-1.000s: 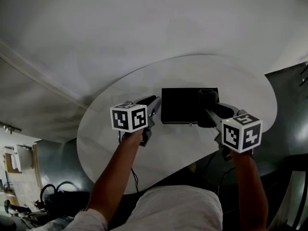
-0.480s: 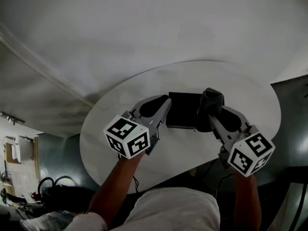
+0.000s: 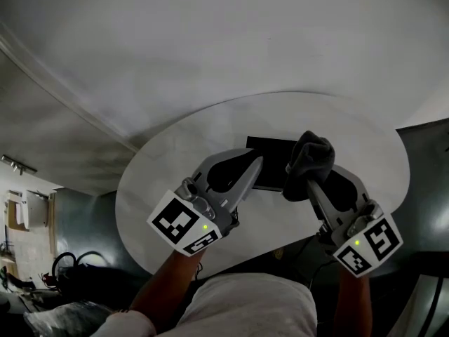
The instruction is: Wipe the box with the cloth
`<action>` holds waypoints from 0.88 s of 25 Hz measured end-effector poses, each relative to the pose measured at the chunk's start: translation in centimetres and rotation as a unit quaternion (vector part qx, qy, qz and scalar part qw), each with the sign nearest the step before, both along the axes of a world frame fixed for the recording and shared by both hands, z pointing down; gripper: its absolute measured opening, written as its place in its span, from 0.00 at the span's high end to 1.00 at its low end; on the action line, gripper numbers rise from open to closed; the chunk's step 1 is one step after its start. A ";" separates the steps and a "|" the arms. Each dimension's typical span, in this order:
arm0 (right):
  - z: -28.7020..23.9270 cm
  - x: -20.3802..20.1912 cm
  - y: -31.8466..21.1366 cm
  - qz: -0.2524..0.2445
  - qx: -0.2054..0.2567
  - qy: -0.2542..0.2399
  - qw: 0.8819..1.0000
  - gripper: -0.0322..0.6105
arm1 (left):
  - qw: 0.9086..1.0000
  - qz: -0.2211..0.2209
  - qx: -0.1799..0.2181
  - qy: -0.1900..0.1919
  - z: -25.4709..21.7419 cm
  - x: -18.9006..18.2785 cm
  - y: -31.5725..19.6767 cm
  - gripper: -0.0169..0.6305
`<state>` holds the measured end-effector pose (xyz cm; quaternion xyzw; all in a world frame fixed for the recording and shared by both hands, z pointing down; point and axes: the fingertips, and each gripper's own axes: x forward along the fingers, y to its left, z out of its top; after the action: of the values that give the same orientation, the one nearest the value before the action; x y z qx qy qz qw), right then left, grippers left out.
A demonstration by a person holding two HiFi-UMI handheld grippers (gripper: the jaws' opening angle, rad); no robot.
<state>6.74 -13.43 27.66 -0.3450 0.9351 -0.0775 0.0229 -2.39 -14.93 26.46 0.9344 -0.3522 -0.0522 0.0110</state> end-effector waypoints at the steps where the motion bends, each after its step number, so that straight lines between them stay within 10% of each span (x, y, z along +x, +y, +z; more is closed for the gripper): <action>1: -0.3 0.0 0.3 -0.003 0.007 -0.003 1.000 0.81 | 1.000 0.003 0.009 -0.001 -0.3 0.1 0.4 0.94; 22: -1.9 -2.0 4.5 -0.049 0.098 -0.009 0.994 0.81 | 0.998 0.027 0.062 0.001 -1.1 1.0 4.6 0.95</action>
<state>4.76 -8.93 25.74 -0.2937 0.9539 0.0100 0.0615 -1.40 -10.37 25.32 0.9425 -0.3226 -0.0749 -0.0456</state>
